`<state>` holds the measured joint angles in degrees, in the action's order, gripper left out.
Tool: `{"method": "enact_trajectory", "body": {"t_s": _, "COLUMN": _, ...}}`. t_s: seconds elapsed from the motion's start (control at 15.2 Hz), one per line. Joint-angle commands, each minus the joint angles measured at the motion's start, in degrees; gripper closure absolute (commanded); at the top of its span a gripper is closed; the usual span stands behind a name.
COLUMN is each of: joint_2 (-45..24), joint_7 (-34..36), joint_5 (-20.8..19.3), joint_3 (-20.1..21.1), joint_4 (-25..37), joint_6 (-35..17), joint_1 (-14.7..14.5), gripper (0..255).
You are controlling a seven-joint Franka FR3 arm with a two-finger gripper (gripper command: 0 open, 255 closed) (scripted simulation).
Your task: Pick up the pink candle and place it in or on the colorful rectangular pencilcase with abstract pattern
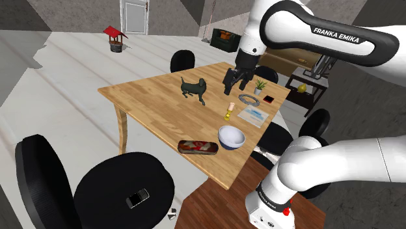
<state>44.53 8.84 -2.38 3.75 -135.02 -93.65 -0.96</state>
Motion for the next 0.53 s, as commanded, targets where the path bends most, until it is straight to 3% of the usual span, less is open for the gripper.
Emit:
{"method": "enact_trajectory", "body": {"t_s": 0.0, "joint_2": 0.00, "joint_7": 0.00, "joint_5": 0.00, "joint_3": 0.00, "joint_4": 0.00, "joint_6": 0.00, "joint_1": 0.00, "gripper": 0}}
{"method": "enact_trajectory", "body": {"t_s": 0.46, "joint_2": -5.29, "joint_7": -7.27, "joint_5": -3.90, "joint_3": -7.53, "joint_4": -3.54, "joint_6": -8.30, "joint_1": 2.96, "gripper": 0}}
